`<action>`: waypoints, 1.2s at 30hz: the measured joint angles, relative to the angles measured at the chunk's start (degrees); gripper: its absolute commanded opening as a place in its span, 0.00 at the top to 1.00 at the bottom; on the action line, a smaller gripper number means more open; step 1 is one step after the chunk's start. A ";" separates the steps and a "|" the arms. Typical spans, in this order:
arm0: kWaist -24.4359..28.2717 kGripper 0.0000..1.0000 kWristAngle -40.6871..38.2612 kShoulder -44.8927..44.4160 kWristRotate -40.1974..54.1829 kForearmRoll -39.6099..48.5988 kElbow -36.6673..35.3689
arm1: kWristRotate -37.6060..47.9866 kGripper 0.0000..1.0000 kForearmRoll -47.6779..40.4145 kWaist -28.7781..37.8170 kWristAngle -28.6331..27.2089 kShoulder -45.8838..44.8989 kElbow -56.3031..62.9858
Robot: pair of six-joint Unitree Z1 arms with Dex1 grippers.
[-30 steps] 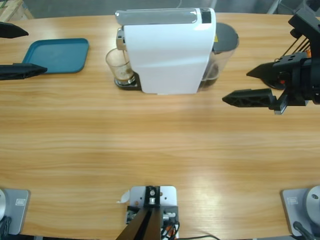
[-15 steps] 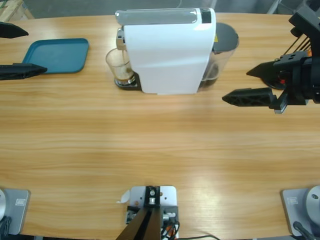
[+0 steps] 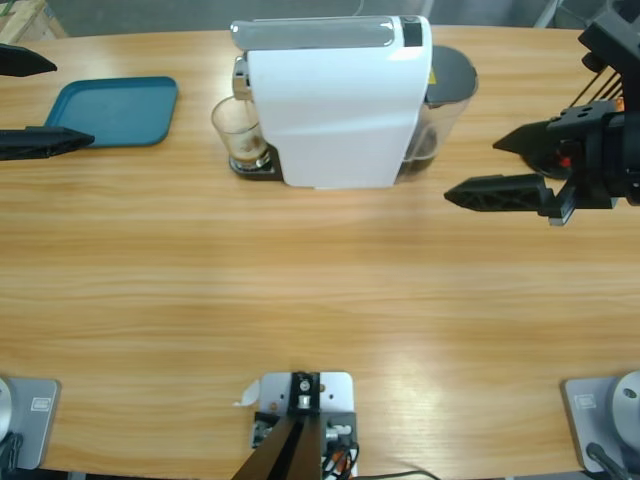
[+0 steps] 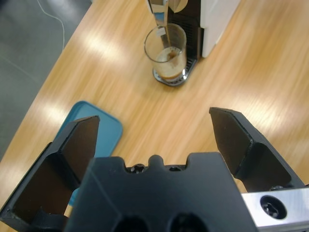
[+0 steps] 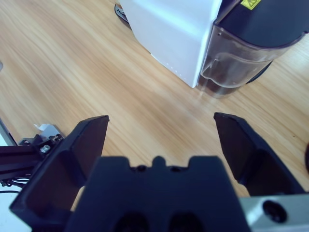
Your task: Pour coffee
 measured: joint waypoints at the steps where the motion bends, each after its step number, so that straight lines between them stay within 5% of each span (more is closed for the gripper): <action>1: 0.00 0.00 0.00 0.00 0.00 0.00 0.00 | 0.00 0.00 0.00 0.00 0.00 0.00 -0.02; 36: 0.00 0.00 0.00 0.01 0.00 -0.52 0.00 | 0.00 0.00 0.00 0.00 0.00 1.02 -0.02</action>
